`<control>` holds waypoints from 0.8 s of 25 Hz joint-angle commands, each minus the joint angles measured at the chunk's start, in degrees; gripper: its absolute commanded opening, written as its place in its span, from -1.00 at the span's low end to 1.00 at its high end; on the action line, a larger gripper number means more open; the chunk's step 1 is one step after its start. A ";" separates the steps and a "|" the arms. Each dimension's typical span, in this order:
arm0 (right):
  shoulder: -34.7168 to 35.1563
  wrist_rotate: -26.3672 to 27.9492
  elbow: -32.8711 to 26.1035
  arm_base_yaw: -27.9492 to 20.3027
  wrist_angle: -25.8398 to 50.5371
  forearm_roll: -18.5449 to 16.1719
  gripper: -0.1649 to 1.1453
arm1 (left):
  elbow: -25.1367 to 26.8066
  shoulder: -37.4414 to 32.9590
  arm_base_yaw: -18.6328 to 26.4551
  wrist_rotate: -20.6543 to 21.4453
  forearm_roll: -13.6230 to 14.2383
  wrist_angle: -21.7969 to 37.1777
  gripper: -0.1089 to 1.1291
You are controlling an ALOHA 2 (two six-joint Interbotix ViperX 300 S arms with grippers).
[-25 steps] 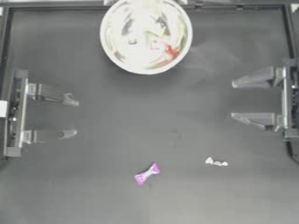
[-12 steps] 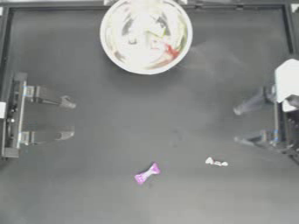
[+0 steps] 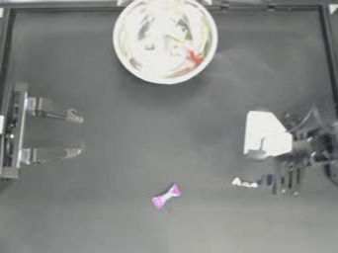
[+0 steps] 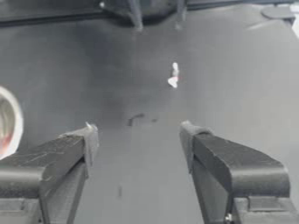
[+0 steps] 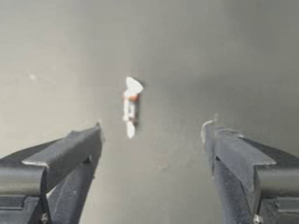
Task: Put candies in bowl
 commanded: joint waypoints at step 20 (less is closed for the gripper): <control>14.59 5.63 -0.62 2.46 -7.65 -2.46 0.73 | -0.53 0.09 0.53 0.00 -0.18 -0.18 0.66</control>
